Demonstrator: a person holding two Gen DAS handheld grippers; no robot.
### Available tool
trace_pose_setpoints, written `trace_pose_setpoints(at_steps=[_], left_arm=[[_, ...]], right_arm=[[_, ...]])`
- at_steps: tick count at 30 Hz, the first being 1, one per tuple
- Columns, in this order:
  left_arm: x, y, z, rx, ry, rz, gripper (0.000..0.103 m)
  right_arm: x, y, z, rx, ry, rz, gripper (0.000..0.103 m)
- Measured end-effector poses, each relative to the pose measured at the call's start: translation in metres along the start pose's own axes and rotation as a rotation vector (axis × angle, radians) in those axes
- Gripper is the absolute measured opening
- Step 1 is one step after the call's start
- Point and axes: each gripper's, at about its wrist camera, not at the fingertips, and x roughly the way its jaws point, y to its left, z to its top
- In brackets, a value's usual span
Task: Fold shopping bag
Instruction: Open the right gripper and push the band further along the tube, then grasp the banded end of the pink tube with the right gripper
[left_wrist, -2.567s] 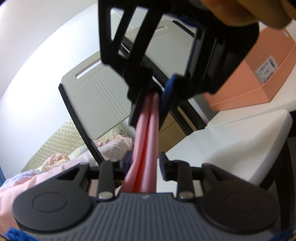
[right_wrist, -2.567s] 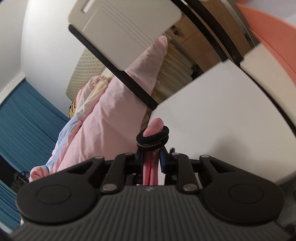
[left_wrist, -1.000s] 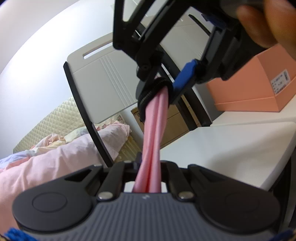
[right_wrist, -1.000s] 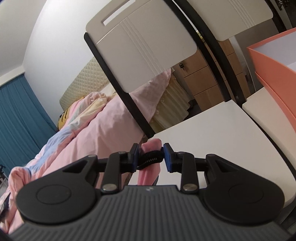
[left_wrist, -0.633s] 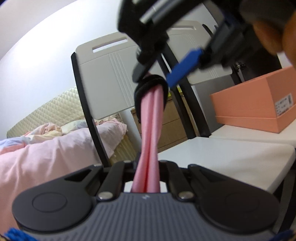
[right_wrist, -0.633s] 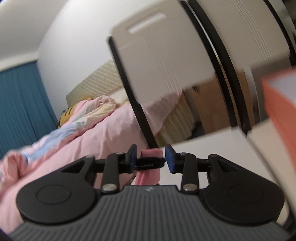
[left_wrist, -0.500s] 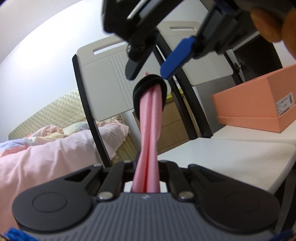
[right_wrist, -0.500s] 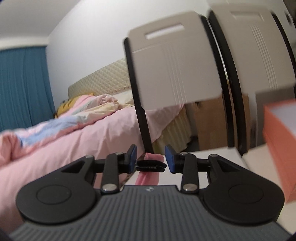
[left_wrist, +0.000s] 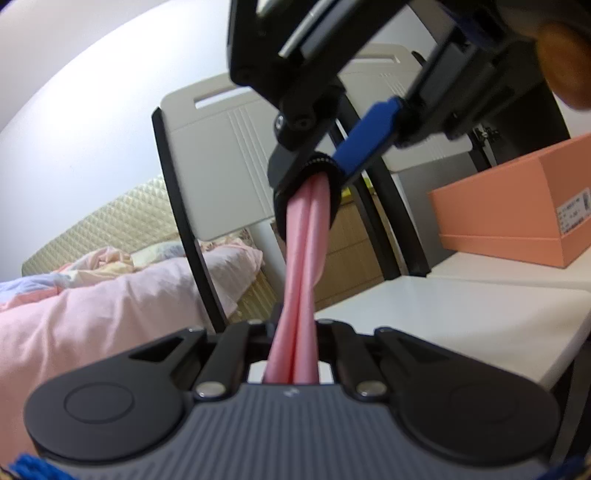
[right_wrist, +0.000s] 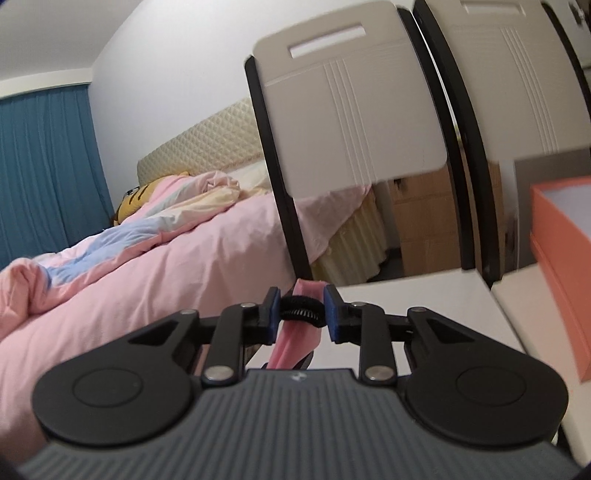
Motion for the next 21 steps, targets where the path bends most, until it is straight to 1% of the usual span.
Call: trace_pose_setpoints(at_steps=[5,7,9,11,14,16,21], left_arm=[[0.005,0.004,-0.001,-0.014,0.029,-0.019,0.007],[0.006,0.005,0.000,-0.026,0.039,-0.033,0.007],[0.008,0.007,0.000,-0.036,0.048,-0.045,0.007],[0.008,0.007,-0.001,-0.032,0.053,-0.049,0.008],[0.010,0.009,-0.002,-0.046,0.073,-0.064,0.008],[0.011,0.010,-0.002,-0.054,0.083,-0.073,0.008],[0.007,-0.004,-0.004,0.025,0.061,-0.064,0.008]], right_arm=[[0.010,-0.007,-0.005,0.049,0.097,0.035,0.027],[0.012,-0.009,-0.007,0.051,0.109,0.037,0.027],[0.012,-0.014,-0.006,0.077,0.103,0.045,0.027],[0.011,-0.018,-0.004,0.102,0.081,0.047,0.030],[0.007,-0.025,0.001,0.144,0.049,0.062,0.031],[0.005,-0.031,0.004,0.179,0.023,0.058,0.032],[0.009,-0.045,0.005,0.280,0.024,0.043,0.032]])
